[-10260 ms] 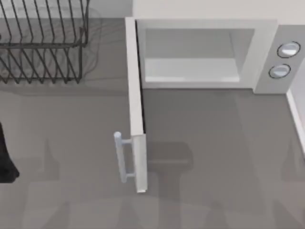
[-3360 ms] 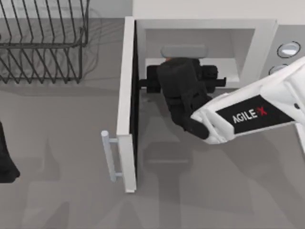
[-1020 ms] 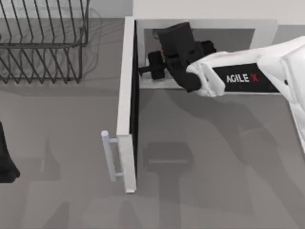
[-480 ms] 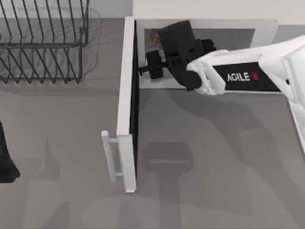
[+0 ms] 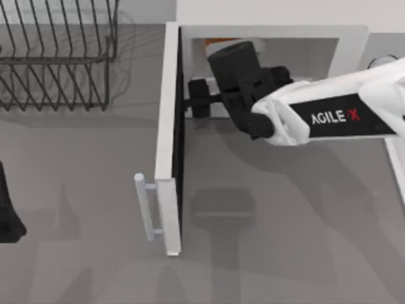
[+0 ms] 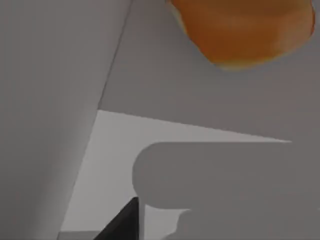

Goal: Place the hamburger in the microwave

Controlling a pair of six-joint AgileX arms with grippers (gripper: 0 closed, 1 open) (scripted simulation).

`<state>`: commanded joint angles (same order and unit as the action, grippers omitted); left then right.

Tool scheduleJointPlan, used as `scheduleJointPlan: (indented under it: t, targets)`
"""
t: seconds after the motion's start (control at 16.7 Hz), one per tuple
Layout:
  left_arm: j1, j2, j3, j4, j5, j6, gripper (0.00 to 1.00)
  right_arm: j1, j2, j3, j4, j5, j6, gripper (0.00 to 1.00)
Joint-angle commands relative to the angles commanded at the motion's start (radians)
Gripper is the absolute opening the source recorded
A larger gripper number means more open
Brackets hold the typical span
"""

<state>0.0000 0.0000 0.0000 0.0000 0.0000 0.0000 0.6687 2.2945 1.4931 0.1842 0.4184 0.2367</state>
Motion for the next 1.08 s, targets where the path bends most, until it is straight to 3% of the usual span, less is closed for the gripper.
scheduleJointPlan:
  t: [0.6, 1.08]
  targets:
    - [0.0, 0.0, 0.0, 0.0, 0.0, 0.0, 1.0, 0.157, -0.248, -0.425, 0.087, 0.112, 0.124, 1.0]
    - [0.0, 0.0, 0.0, 0.0, 0.0, 0.0, 1.0, 0.202, -0.289, -0.581, 0.145, 0.19, 0.135, 1.0]
